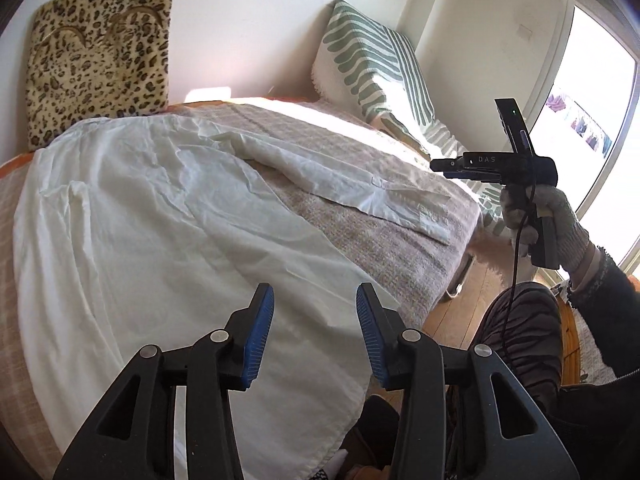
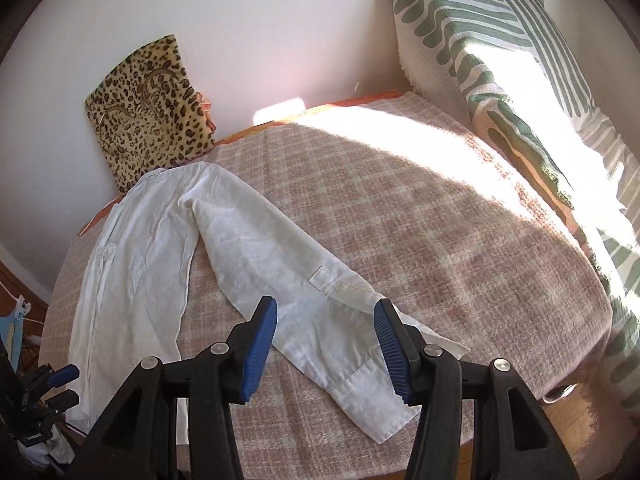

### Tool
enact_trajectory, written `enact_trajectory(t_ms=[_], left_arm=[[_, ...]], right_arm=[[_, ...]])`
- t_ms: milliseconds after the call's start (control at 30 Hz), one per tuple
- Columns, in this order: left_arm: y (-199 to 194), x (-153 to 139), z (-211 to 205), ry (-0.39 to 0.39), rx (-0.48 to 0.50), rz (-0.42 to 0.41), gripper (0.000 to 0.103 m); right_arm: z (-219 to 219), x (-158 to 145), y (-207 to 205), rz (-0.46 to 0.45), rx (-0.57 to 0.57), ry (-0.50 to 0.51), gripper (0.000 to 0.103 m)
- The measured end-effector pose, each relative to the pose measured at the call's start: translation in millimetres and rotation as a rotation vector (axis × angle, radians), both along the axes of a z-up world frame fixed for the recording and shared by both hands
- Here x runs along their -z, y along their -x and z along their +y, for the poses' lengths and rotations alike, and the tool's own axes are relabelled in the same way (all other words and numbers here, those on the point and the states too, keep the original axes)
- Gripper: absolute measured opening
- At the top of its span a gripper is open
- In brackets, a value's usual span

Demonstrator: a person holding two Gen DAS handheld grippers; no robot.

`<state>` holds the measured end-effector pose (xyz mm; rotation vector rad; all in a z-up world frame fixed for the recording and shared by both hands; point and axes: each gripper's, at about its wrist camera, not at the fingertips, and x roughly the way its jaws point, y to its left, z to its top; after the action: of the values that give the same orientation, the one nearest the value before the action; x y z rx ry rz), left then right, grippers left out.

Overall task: Fold small clothes
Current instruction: 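Grasp the shirt sleeve cuff with the right gripper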

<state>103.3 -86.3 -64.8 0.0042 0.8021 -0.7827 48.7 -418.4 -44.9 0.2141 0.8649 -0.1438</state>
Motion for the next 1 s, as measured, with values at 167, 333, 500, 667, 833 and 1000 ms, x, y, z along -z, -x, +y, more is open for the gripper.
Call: enact_trajectory(t_ms=[167,333,500,667,833,1000], left_arm=[[-2,-5,-29,-0.015,0.06,-0.013,0.042],[-6,-3,-59,-0.001,0.112,0.014,0.042],[-11,0,-83,0.006,0.148,0.048,0.042],[-14,0,-105,-0.002,0.183,0.053,0.042],[-17,1,-120,-0.004,0.195,0.065,0.041],[-23,-4,-119,0.005,0.173,0.078,0.042]], right_arm=[[-61,24,0,0.05,0.093,-0.064,0.055],[-98,49,0,0.087,0.129,-0.204,0.054],[-113,61,17,0.077,0.138,-0.384,0.047],[-123,70,41,0.048,0.158,-0.551,0.047],[-133,90,45,0.02,0.175,-0.775,0.047],[-133,103,36,0.012,0.213,-0.818,0.031]])
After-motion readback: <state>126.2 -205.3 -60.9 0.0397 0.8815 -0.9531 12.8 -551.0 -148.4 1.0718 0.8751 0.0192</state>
